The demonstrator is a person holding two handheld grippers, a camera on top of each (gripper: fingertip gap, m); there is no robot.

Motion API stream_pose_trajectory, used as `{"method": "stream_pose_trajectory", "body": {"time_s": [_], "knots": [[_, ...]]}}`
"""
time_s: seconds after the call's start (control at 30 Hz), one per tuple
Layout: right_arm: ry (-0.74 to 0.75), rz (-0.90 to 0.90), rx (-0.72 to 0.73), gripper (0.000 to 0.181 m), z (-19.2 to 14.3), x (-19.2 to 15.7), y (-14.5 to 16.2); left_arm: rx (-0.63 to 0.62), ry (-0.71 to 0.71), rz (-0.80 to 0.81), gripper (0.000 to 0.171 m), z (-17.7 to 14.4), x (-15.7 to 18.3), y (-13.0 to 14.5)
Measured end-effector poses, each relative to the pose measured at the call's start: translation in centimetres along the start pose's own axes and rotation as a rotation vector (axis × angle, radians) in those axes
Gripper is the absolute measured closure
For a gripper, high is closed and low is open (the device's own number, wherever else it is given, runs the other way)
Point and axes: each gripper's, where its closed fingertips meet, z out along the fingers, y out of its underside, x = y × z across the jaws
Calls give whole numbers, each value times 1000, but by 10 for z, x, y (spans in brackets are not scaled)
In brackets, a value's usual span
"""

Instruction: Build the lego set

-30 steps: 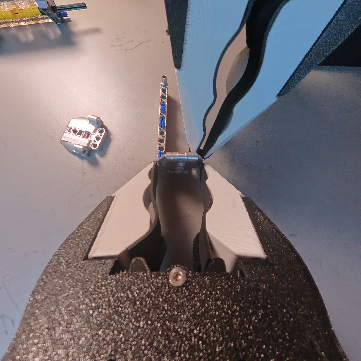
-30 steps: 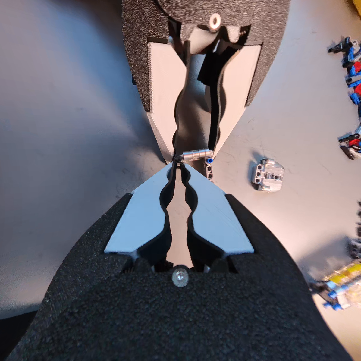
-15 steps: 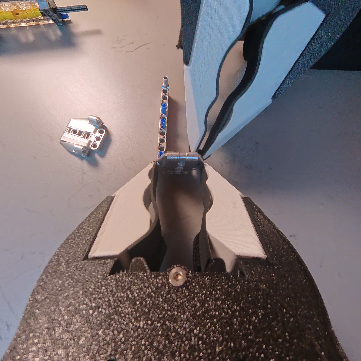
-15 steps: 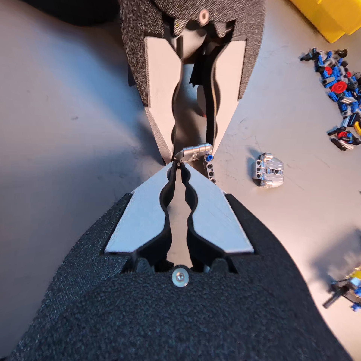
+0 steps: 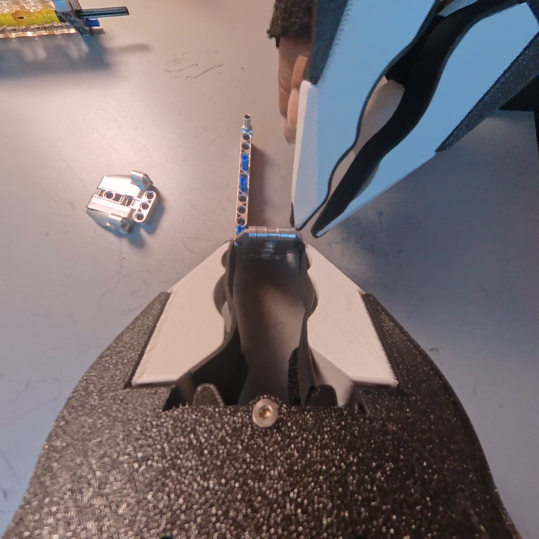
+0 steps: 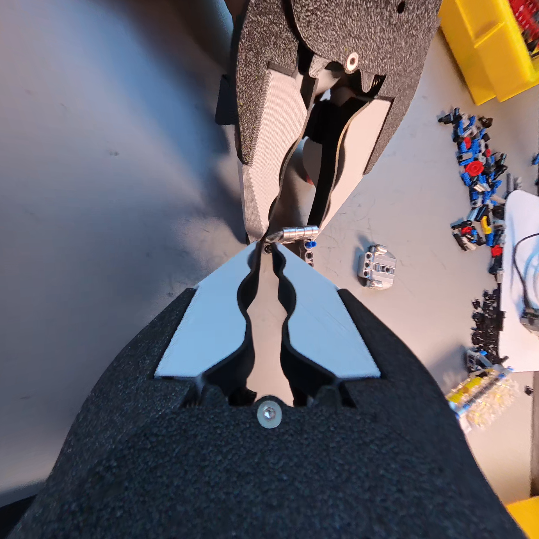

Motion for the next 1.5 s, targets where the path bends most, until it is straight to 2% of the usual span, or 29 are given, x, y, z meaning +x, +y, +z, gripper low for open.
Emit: {"method": "stream_pose_trajectory", "body": {"time_s": [0.13, 0.27, 0.47, 0.53, 0.57, 0.6, 0.7, 0.9, 1.07, 1.2, 1.33, 1.5], "knots": [[31, -17, -36, 181, 5, 1, 1, -6, -4, 11, 130, 0, 0, 1], [-21, 38, -73, 181, 5, 0, 3, -6, -5, 8, 130, 0, -1, 1], [2, 46, -59, 181, 6, 1, 2, -4, -2, 9, 130, -1, -2, 1], [36, 58, 2, 181, 6, 2, 0, 3, 15, 5, 130, -2, -1, 1], [71, 50, 47, 177, 4, 3, -2, 8, 29, -1, 130, -3, -1, 2], [100, 42, 84, 164, 2, 3, -3, 15, 44, -7, 130, -4, 0, 3], [177, -31, 74, 144, 3, 2, 4, 31, 118, -48, 129, -8, 2, 4], [391, -298, 46, 146, 10, 8, -4, 43, 267, -202, 129, -15, 1, 1], [495, -362, 63, 159, 11, 16, -12, 56, 355, -299, 130, -19, 2, -3], [498, -345, 59, 167, 11, 18, -12, 71, 386, -362, 130, -21, 0, -5], [480, -337, 46, 167, 13, 17, -10, 70, 348, -335, 129, -20, -2, -4], [480, -332, 66, 167, 17, 20, -11, 96, 262, -210, 115, -28, -3, -4]]}}
